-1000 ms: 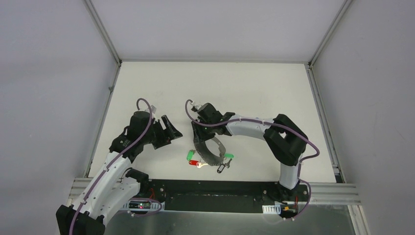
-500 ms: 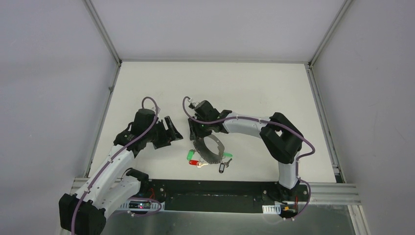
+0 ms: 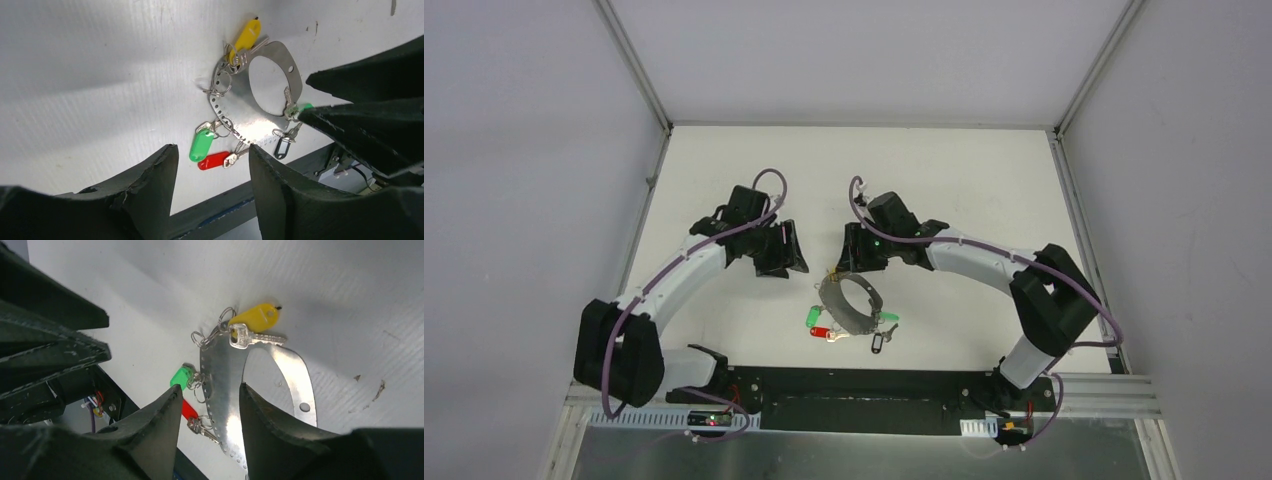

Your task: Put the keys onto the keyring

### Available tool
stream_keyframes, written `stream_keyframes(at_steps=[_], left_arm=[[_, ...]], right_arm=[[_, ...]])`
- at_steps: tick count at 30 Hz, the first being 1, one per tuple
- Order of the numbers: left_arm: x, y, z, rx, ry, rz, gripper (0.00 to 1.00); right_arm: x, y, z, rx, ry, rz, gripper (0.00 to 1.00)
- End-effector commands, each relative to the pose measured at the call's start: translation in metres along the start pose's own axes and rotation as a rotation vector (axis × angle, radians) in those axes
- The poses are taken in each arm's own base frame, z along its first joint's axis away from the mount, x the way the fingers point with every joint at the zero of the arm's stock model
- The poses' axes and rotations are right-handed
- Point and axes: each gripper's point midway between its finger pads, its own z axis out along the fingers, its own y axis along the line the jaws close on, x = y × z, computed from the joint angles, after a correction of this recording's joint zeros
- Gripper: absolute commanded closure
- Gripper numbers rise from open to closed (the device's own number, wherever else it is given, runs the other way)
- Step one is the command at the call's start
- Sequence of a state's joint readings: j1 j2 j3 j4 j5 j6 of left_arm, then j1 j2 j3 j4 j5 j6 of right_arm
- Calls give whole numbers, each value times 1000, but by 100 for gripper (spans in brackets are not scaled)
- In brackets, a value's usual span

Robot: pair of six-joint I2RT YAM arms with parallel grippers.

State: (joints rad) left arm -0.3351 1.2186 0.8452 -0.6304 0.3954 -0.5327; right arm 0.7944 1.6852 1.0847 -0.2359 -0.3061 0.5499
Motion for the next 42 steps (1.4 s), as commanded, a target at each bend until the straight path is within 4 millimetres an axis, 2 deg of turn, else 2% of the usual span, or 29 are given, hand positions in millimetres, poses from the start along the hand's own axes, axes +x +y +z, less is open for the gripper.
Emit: stream_keyframes(at_steps=[1,5,10,16,19,22,27,31,36,42], left_arm=[[-3,-23,11,56,57,145,45],[4,-25,28,-20,108,241,45],[7,-16,48,-170,141,316,45],[1,-9,54,-223,128,300,44],[1,-10,48,-178,125,243,43],[3,-2,38,-121,111,140,42],[5,6,8,-20,31,0,36],[12,0,-17,60,-43,-37,31],[20,-10,-40,131,-117,-52,26],[24,-13,-45,158,-125,-41,25]], right_arm=[[4,13,-20,-69,-18,33,52],[12,3,-29,-67,-14,67,52],[22,-4,-38,-72,-7,91,51],[26,4,-30,-126,12,52,52],[24,16,-17,-135,36,-7,56],[23,27,1,-129,59,-79,59],[23,38,31,-105,89,-163,61],[25,41,52,-81,108,-207,64],[24,37,63,-14,97,-234,67],[23,26,61,57,79,-257,66]])
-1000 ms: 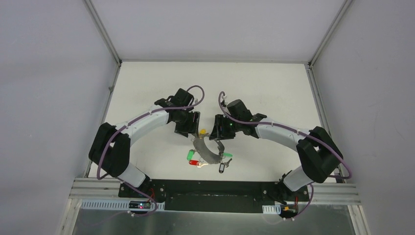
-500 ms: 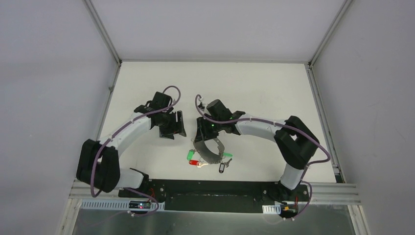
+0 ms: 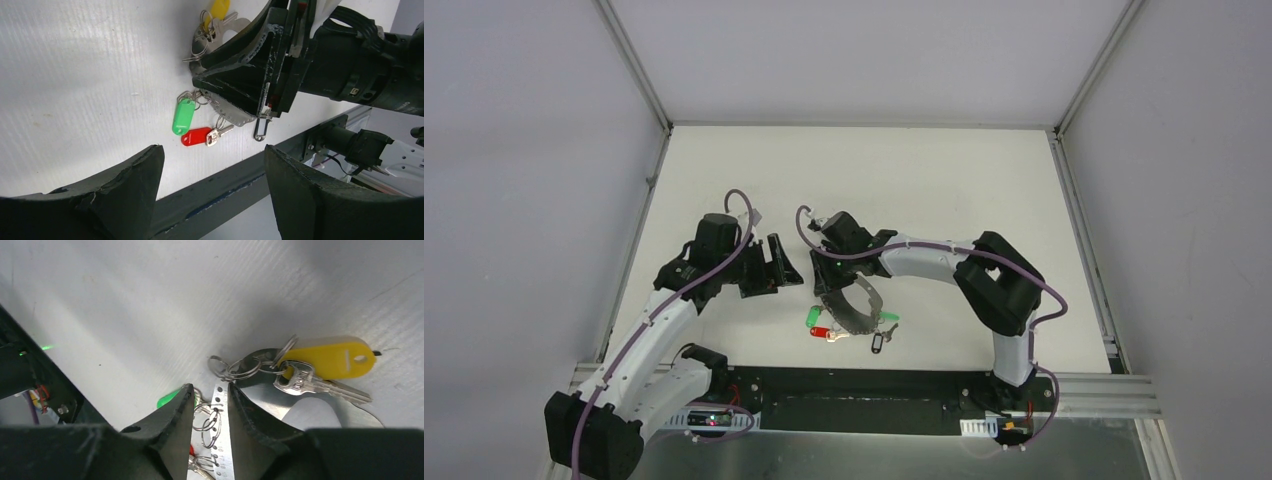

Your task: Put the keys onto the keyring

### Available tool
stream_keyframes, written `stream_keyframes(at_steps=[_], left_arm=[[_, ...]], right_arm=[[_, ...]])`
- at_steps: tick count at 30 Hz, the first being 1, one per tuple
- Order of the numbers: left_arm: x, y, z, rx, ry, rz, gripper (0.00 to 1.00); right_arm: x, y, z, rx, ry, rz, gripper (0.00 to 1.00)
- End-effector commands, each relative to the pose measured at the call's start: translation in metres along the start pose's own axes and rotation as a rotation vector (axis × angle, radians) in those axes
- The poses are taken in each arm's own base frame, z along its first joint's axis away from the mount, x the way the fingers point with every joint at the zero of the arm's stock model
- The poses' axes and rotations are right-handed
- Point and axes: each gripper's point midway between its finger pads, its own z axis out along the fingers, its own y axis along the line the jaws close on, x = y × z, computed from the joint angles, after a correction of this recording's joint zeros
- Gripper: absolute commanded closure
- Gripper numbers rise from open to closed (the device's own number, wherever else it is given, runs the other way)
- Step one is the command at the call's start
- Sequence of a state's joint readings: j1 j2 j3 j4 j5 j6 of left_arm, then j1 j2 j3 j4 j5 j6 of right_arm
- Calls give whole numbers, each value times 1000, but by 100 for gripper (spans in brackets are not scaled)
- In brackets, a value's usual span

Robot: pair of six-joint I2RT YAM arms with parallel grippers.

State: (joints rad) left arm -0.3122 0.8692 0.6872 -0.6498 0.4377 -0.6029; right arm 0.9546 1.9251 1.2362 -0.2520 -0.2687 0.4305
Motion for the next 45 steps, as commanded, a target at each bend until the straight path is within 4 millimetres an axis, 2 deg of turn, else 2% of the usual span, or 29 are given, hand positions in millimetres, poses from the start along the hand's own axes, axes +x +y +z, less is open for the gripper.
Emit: stream_keyframes(at_steps=[1,11,20,25,29,34,39,41,45], left_arm=[[-3,-7,1,40,0,-19,25],[-5,-10,4,40,17,-18,25],[6,-2,6,34,32,-45,26],[15,7,16,6,72,-131,29],[19,5,28,45,101,-189,34],[21,6,36,58,107,-208,37],[24,13,45,45,124,-231,39],[25,16,49,35,130,-247,41],[26,18,57,32,130,-283,42]], right_arm=[[-20,-2,-7,60,-64,-44,66],[-28,2,0,45,-68,-60,63],[-37,1,1,64,-76,-87,64],[-41,3,-3,37,-79,-52,64],[-48,0,-5,2,-73,0,65],[-60,1,-3,-50,-63,55,66],[-62,7,1,-89,-25,115,66],[-63,8,-4,-100,-27,127,66],[-69,12,-29,-112,-61,134,62]])
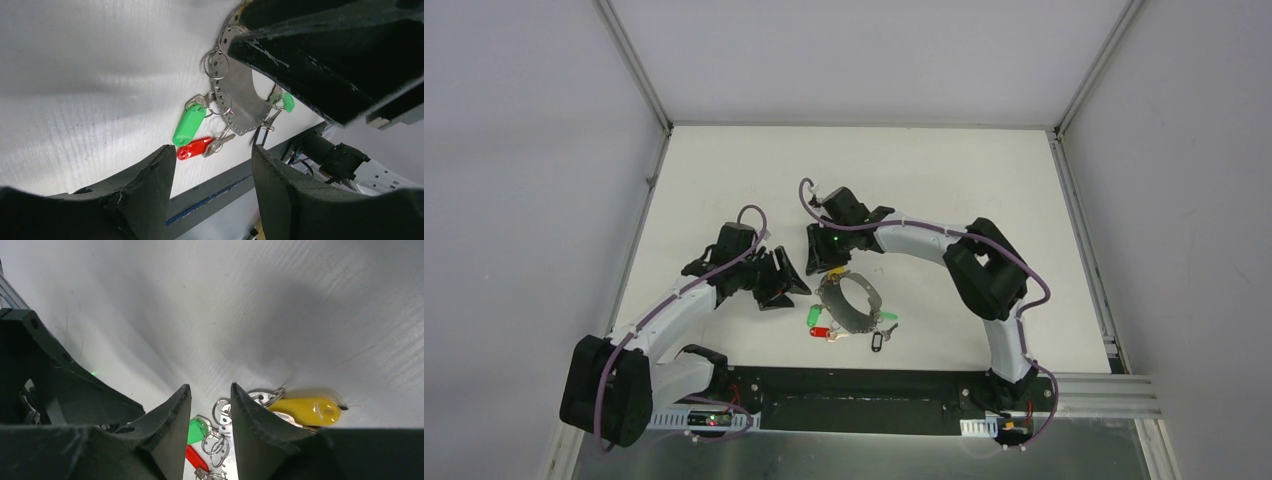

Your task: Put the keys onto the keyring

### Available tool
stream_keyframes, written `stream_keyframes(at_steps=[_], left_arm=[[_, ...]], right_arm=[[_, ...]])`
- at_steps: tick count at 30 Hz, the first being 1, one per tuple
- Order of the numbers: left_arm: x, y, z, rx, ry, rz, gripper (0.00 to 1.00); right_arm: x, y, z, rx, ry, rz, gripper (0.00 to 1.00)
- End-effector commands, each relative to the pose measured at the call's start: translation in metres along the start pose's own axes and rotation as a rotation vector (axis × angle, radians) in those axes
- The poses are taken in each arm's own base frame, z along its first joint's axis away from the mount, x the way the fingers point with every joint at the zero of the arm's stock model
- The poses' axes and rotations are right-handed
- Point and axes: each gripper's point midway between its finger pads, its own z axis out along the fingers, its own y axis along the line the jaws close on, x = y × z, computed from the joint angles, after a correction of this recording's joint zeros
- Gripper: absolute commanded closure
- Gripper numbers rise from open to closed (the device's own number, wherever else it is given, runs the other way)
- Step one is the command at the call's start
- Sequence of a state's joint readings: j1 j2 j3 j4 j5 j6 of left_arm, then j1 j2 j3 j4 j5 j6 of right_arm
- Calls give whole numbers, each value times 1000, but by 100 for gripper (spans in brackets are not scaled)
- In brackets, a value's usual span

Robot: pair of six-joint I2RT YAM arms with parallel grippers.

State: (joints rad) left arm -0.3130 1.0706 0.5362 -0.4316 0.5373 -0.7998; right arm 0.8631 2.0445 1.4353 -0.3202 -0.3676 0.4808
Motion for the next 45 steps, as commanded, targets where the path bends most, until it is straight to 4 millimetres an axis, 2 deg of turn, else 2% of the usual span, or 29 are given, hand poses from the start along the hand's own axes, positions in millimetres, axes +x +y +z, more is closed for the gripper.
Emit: stream_keyframes(at_steps=[1,6,10,16,19,23,33,40,45], left_arm=[[-7,-7,8,45,-25,-36,42],[-10,-3,20,57,-33,-113,46],[-15,-4,31,100,-55,-186,56],[-24,3,40,90,-98,-255,64],[-28,5,42,81,-117,-266,65],[-28,9,44,67,-114,-266,66],[-20,15,51,54,-91,-310,70],[-19,18,52,43,-100,-310,68],[-21,18,48,19,-104,-266,68]], right_arm=[[-17,24,-39,-58,-59,15,61],[-14,28,-68,-43,-98,15,59],[1,22,-76,-25,-86,45,64],[31,7,-58,-11,-3,76,93],[42,0,-41,13,46,71,99],[42,-5,-25,30,68,57,100],[12,-3,-1,45,48,27,100],[7,-6,2,68,53,15,100],[12,-10,-5,77,57,-39,91]])
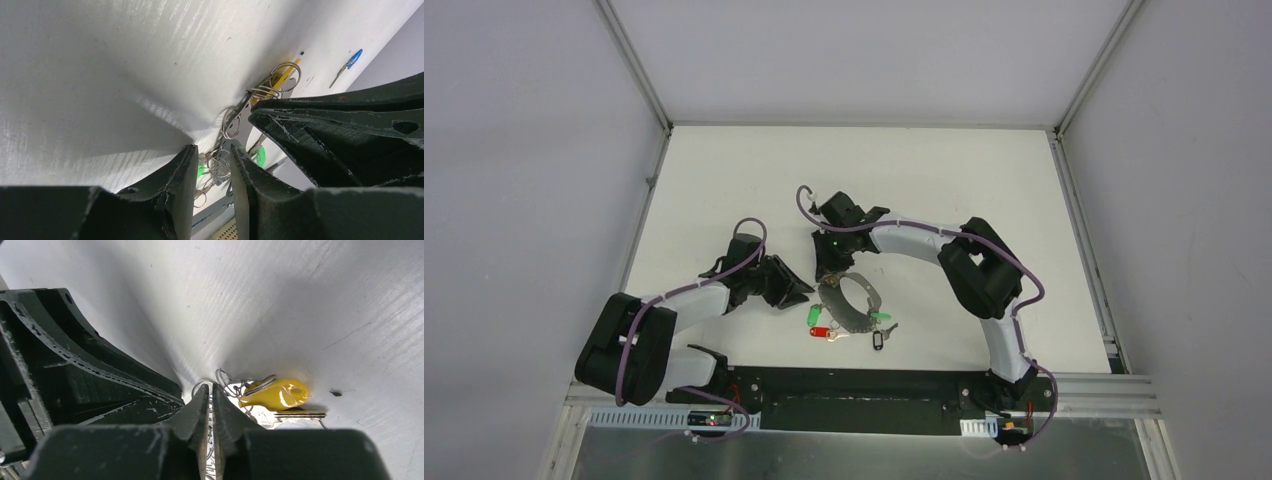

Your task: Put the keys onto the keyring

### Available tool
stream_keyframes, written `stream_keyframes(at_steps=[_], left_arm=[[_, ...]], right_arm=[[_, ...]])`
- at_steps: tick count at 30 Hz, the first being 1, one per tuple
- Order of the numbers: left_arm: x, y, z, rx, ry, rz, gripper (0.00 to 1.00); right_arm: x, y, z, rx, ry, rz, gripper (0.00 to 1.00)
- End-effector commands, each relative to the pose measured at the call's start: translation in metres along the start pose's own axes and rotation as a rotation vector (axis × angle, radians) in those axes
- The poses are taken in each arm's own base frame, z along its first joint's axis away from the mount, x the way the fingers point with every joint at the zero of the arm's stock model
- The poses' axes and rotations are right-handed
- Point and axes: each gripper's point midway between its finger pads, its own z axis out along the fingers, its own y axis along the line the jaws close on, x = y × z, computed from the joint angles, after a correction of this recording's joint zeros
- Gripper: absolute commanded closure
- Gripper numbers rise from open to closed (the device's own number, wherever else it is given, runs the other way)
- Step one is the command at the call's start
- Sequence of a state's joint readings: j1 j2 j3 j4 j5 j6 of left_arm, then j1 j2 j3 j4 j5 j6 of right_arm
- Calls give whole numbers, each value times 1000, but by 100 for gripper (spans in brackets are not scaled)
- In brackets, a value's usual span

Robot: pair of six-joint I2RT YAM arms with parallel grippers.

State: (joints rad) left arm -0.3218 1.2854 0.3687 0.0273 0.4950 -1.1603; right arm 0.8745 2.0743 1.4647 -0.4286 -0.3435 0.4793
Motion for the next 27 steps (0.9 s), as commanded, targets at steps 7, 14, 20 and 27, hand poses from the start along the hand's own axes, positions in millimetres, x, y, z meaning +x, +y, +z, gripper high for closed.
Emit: stream_keyframes(at_steps=[7,14,20,27], left_arm=[[-10,-7,-15,-8,-98,54,71],[-7,-18,-3,74,-60,-15,70],[-6,-19,11,107,-36,-93,68],[-5,-12,27,125,-26,-175,74]], right_arm=[[2,4,-14,-34,-13,-150,77],[2,8,-16,-48,-22,-114,73],[-6,7,-31,-37,-61,-83,69],[-8,-3,-54,-3,-91,-48,69]])
